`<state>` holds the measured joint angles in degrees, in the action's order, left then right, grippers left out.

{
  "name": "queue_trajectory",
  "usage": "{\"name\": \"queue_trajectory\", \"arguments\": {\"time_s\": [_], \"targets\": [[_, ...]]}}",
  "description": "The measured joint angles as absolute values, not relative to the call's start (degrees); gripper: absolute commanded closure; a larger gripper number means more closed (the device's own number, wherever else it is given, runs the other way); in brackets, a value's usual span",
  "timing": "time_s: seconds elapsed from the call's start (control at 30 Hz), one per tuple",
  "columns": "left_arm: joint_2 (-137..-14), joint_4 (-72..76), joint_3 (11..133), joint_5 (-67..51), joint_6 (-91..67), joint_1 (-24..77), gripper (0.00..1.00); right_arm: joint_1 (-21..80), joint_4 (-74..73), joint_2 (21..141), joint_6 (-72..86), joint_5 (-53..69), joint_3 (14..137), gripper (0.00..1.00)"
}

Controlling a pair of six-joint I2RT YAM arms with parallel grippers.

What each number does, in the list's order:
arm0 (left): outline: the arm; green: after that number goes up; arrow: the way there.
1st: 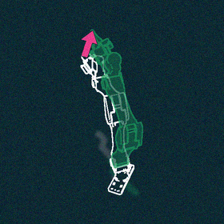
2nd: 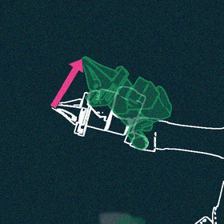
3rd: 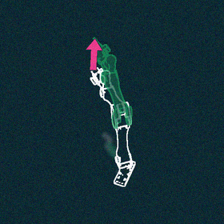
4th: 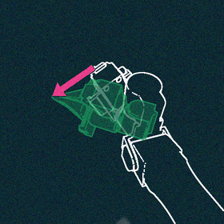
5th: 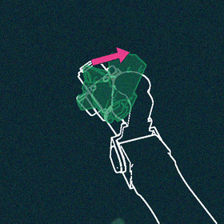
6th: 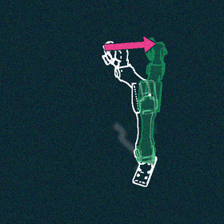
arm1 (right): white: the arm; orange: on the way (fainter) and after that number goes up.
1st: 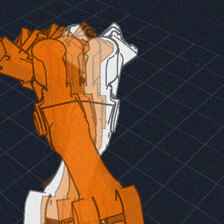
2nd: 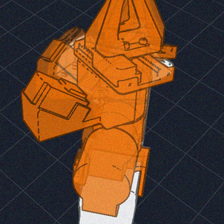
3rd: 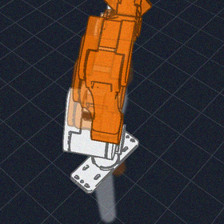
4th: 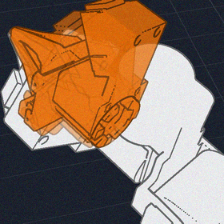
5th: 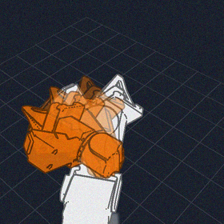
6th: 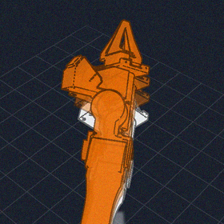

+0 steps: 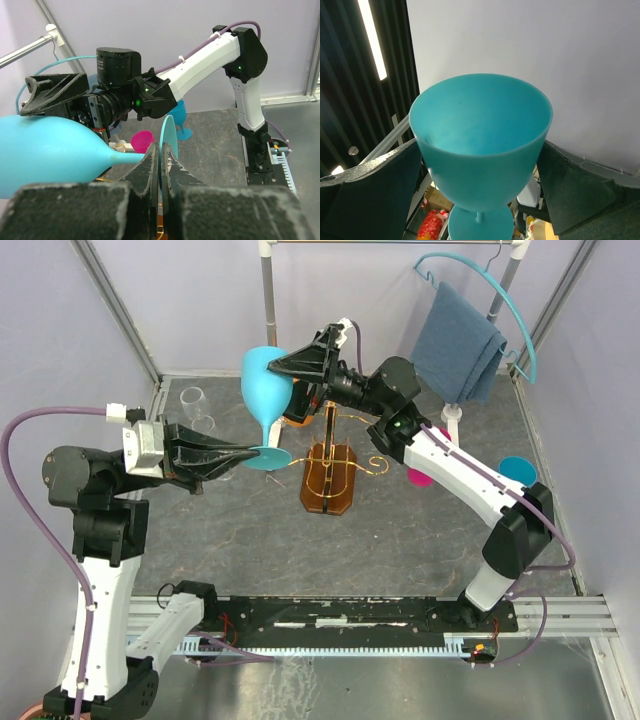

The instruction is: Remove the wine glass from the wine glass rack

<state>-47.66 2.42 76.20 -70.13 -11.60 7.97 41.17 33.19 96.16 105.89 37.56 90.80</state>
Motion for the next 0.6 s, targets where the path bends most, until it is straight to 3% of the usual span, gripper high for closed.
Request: {"name": "queue_trajectory", "arguments": {"time_s": [0.13,0.27,0.33,0.37,0.43,0.5,0.6], "targets": [[-47.9,3.0,75.6,-70.1,-12.5,8.0,0.97,41.7,32.1,97.2,104.8,37.6,92.0,0.04],[-48.1,3.4,75.5,-70.1,-12.9,8.0,0.95,41.9,31.7,97.4,104.1,37.6,92.3,0.16],[-48.1,3.6,75.5,-70.0,-13.0,8.0,0.84,41.9,31.6,97.4,103.8,37.5,92.4,0.22],[-48.1,3.6,75.5,-69.9,-13.0,8.0,0.72,41.9,31.7,97.4,103.7,37.5,92.4,0.24],[-48.1,3.7,75.5,-69.6,-13.1,8.0,0.28,41.9,31.7,97.4,103.6,37.5,92.4,0.26],[-47.9,3.9,75.4,-69.3,-13.3,8.0,0.02,41.9,31.7,97.4,103.6,37.5,92.4,0.26],[-47.3,3.3,75.3,-69.0,-14.1,8.0,0.01,41.7,32.2,97.4,103.6,37.5,92.4,0.30]]}}
